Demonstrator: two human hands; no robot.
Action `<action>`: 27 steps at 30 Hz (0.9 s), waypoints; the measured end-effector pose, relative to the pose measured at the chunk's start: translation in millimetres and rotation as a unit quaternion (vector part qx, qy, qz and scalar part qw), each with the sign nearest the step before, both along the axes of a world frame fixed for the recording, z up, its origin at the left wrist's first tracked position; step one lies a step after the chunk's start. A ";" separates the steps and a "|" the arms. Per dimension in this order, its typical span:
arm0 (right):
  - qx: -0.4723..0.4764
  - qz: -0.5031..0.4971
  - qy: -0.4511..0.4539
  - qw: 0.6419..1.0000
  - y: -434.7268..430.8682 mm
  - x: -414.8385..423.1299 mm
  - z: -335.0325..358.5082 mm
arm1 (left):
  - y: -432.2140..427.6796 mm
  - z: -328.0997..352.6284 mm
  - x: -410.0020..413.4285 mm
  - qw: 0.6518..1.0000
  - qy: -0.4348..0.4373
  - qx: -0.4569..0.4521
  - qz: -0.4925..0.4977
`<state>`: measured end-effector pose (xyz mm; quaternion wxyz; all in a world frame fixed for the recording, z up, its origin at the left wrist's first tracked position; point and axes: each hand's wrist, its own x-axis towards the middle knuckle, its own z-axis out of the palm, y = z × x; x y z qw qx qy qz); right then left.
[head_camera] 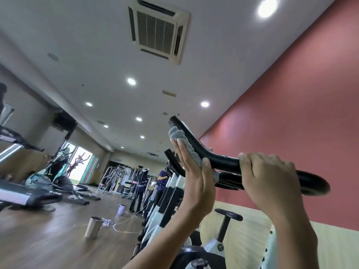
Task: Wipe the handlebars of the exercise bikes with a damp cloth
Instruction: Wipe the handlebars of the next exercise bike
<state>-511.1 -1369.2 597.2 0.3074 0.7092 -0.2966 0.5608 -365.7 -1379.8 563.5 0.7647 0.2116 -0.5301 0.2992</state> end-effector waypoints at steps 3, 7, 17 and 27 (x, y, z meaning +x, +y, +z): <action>-0.017 0.002 -0.008 1.000 -4.6 0.9 -0.4 | 4.3 10.4 5.7 0.999 0.008 -0.029 0.018; -0.020 0.004 -0.001 1.000 -7.0 0.4 -0.6 | -2.0 9.6 17.3 0.985 -0.054 -0.067 0.148; -0.014 0.005 0.012 1.000 -4.5 -0.4 1.4 | 8.9 32.1 43.5 0.962 -0.078 -0.077 0.252; -0.022 0.014 0.001 1.000 -7.1 1.4 0.4 | -0.9 32.7 29.1 0.996 0.013 -0.078 0.044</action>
